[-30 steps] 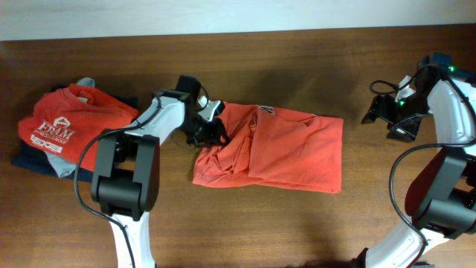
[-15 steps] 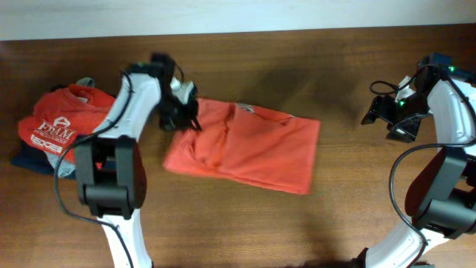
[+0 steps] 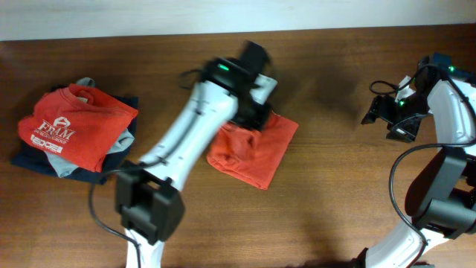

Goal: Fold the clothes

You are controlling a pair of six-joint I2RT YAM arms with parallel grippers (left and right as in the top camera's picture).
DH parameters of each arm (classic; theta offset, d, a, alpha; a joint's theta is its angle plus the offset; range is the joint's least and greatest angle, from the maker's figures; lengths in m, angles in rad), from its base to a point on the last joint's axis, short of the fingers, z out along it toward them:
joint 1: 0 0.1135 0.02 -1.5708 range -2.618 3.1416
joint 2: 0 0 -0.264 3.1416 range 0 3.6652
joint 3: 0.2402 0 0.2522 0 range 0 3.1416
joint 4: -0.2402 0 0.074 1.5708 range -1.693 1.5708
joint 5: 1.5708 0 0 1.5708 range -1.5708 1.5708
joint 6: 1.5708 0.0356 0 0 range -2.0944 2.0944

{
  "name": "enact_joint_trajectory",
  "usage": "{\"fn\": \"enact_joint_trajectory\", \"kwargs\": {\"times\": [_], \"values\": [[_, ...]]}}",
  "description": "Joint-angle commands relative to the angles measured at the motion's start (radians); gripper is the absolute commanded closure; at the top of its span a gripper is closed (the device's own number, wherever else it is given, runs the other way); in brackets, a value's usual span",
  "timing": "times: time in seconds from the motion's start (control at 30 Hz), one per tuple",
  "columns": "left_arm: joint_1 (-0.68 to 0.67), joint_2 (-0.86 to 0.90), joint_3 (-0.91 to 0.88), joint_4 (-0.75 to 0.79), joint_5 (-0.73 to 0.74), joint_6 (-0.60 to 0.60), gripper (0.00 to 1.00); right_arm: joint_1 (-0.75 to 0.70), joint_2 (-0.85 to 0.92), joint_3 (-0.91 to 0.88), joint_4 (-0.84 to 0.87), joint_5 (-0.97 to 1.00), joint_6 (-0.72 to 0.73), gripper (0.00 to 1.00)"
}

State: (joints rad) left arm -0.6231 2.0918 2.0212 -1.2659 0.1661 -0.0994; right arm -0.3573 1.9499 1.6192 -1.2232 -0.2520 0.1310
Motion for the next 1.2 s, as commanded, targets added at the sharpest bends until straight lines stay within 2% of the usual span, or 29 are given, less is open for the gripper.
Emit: {"fn": "enact_joint_trajectory", "kwargs": {"times": [0.0, 0.13, 0.27, 0.33, 0.57, 0.67, 0.77, 0.87, 0.93, 1.03, 1.17], "values": [[-0.070, 0.056, -0.002, 0.004, -0.085, -0.020, 0.99, 0.003, -0.003, 0.006, 0.000, -0.007, -0.003, 0.20], [-0.116, 0.117, -0.002, -0.003, -0.085, -0.020, 0.94, 0.003, -0.003, 0.006, -0.003, -0.008, -0.003, 0.19], [-0.123, 0.127, 0.004, -0.002, -0.116, -0.019, 0.73, 0.003, -0.003, 0.006, -0.004, -0.008, -0.003, 0.20], [-0.122, 0.127, 0.034, -0.020, -0.145, -0.019, 0.66, 0.003, -0.003, 0.006, -0.004, -0.010, -0.003, 0.20], [-0.100, 0.126, 0.214, -0.122, -0.172, 0.021, 0.56, 0.003, -0.003, 0.006, -0.005, -0.010, -0.003, 0.19], [-0.072, 0.126, 0.237, -0.159, -0.303, 0.022, 0.53, 0.003, -0.003, 0.006, -0.011, -0.010, -0.004, 0.19], [-0.021, 0.134, 0.234, -0.180, -0.344, 0.022, 0.54, 0.003, -0.003, 0.006, -0.011, -0.010, -0.004, 0.19], [0.043, 0.157, 0.213, -0.182, -0.290, 0.021, 0.71, 0.003, -0.003, 0.006, -0.011, -0.010, -0.004, 0.19], [0.084, 0.190, 0.195, -0.175, -0.202, 0.023, 0.85, 0.003, -0.003, 0.006, -0.011, -0.010, -0.003, 0.19], [0.112, 0.255, 0.177, -0.169, -0.051, 0.079, 0.96, 0.003, -0.003, 0.006, -0.011, -0.010, -0.004, 0.19], [0.083, 0.323, 0.173, -0.179, 0.154, 0.146, 0.99, 0.003, -0.003, 0.006, -0.011, -0.010, -0.004, 0.19]]}}
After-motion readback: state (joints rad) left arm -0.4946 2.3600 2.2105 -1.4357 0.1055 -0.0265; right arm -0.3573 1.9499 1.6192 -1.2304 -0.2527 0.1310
